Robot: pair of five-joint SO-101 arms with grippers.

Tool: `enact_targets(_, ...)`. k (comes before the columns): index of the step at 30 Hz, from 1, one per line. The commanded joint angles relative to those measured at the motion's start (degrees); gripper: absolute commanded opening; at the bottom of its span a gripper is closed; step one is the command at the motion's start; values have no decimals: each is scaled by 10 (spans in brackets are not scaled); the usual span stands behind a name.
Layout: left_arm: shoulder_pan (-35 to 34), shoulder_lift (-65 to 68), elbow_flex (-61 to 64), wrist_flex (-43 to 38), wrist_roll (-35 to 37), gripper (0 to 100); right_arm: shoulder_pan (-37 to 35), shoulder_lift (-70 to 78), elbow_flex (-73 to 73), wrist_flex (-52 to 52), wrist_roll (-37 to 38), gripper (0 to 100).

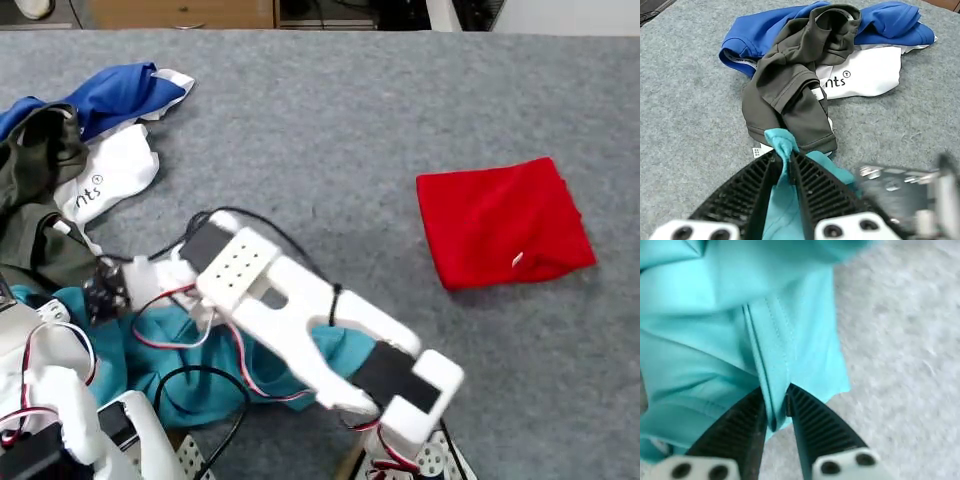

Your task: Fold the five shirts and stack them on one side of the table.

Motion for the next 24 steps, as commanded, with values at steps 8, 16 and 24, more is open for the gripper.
enact_targets(8, -7, 1, 0, -9, -3, 18, 34, -77, -11, 43, -6, 17)
enact_targets(16, -7, 1, 1, -9, -3, 18, 2, -76, 72, -37, -7, 80)
enact_targets(24, -7, 1, 2, -9, -3, 18, 0, -76, 95, -56, -7, 79)
